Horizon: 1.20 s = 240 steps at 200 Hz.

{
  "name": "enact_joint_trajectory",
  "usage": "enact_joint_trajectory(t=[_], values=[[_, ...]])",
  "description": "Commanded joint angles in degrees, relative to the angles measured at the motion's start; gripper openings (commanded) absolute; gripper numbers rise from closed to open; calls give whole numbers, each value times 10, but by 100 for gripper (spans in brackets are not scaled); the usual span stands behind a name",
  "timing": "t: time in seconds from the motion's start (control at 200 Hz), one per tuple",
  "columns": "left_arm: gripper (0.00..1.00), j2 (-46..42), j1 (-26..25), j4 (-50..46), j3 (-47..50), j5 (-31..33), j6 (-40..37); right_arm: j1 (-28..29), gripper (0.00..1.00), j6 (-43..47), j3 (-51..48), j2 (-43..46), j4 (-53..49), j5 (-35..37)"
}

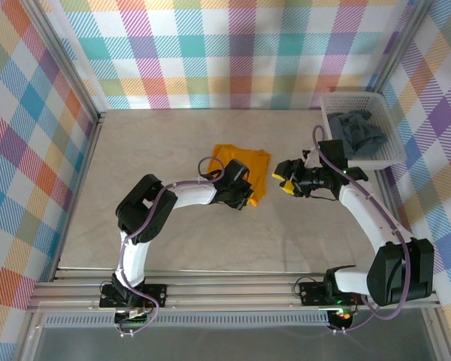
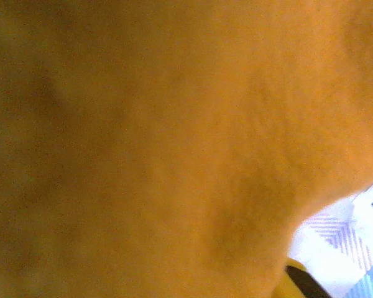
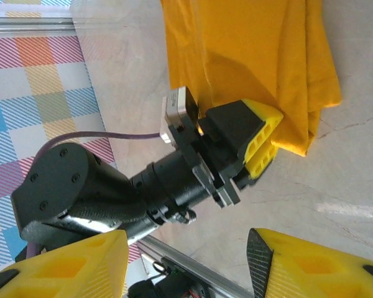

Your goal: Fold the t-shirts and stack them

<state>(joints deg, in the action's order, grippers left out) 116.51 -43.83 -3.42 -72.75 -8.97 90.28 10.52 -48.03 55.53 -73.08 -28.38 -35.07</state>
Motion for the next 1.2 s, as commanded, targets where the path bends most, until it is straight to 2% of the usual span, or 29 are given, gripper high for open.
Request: enact_joint_trajectory(t=[0.0,0.105,0.235,0.515,0.69,0.825,0.995,1.195], values=[[0,12,7,5,-4,58,18,-2,53,-5,-9,15,-13,-9],[0,-11,41,31,30,97,42,-2,53,-9,-9,22,-16,-7],[0,-43,113,34,62,101,29,-2,53,-8,-5,26,-24,-4],[0,-62,326,19,65,21,-151,-2,53,-15,-7,27,-23,-1],[0,5,432,-10,-8,-31,-256,-2,53,-16,-7,20,-19,2],[0,68,473,-3,-80,-48,-271,-1,53,-19,-2,9,-12,0],[0,146,496,-83,-220,-72,-324,1,53,-18,7,-5,17,-15],[0,126,510,-92,-225,-55,-351,2,56,-32,-15,47,141,-14]])
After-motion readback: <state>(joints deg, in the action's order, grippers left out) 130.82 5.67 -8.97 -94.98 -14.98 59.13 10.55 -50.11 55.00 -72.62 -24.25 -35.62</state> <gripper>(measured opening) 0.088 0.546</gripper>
